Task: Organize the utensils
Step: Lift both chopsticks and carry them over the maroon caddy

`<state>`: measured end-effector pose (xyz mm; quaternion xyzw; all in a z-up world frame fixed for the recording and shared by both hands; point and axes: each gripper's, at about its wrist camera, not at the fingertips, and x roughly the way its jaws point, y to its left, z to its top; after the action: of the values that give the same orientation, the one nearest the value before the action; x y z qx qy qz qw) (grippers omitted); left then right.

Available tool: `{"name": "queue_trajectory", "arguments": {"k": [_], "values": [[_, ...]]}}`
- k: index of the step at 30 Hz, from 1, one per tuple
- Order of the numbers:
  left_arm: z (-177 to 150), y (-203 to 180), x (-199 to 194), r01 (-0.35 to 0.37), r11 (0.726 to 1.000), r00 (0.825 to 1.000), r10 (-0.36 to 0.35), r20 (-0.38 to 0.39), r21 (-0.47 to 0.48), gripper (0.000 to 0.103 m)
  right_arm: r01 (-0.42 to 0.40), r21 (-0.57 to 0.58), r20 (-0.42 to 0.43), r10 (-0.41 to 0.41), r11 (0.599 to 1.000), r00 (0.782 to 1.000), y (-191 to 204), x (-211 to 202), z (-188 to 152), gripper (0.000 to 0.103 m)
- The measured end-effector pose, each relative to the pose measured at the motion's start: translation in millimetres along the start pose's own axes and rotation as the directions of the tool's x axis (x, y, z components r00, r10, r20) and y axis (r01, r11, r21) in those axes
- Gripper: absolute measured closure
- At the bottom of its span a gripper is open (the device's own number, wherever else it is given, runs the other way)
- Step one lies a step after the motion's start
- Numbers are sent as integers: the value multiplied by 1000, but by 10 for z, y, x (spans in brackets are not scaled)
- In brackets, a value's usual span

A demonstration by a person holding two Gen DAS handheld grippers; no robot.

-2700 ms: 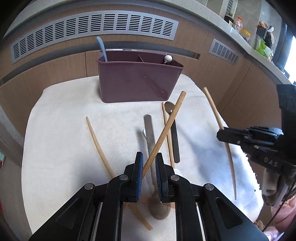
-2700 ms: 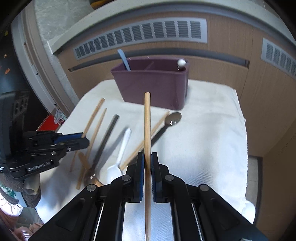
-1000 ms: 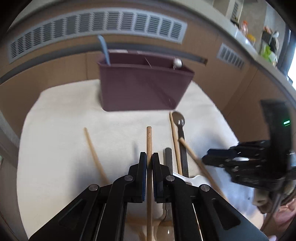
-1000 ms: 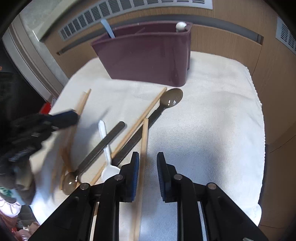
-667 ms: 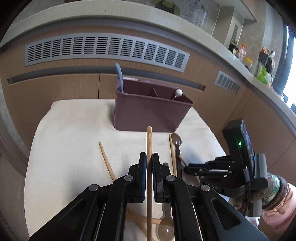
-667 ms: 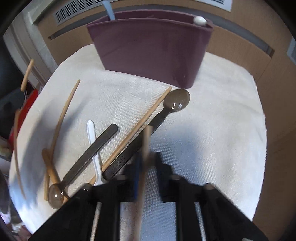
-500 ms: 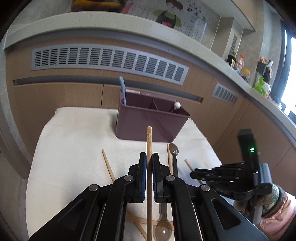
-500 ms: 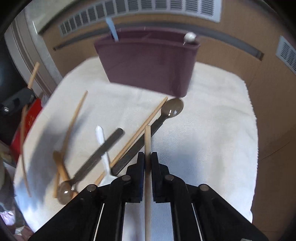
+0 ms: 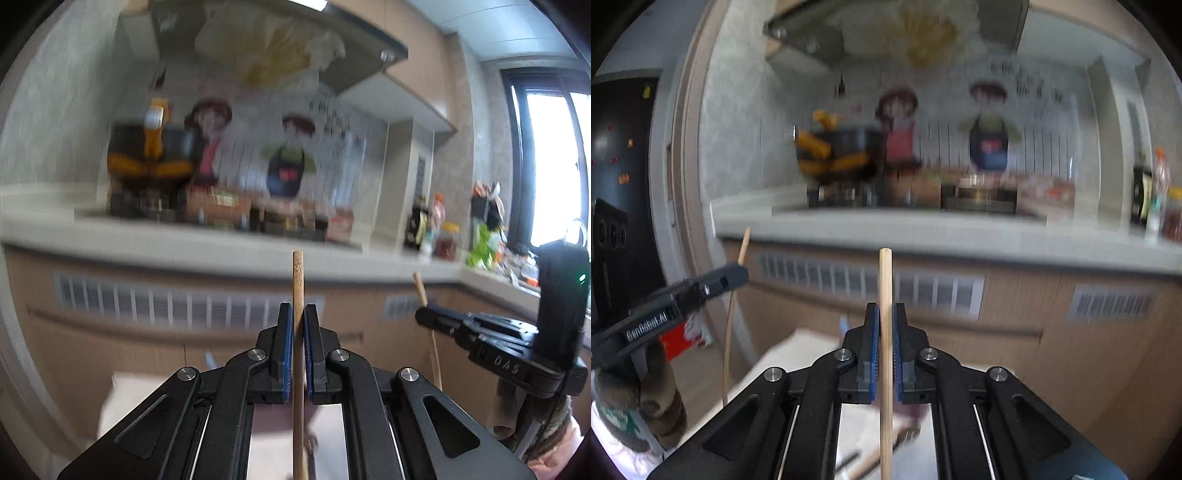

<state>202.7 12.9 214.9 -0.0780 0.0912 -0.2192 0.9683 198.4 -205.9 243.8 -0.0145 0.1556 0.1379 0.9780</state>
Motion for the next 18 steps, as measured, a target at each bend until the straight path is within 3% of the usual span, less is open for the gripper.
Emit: {"name": "queue_trajectory", "arguments": {"k": [4, 7, 10, 18], "values": [[236, 111, 208, -39, 999, 994, 42, 99, -32, 97, -4, 12, 153, 2, 1000, 988, -65, 122, 350, 96], [227, 246, 488, -57, 998, 991, 61, 119, -42, 97, -1, 10, 225, -2, 1000, 974, -83, 316, 395, 96], [141, 421, 862, -54, 996, 993, 61, 103, -71, 97, 23, 18, 239, -26, 1000, 971, -122, 598, 365, 96], [-239, 791, 1687, -51, 992, 999, 53, 9, -117, 97, 35, 22, 166, -38, 999, 985, -221, 1492, 49, 96]]}}
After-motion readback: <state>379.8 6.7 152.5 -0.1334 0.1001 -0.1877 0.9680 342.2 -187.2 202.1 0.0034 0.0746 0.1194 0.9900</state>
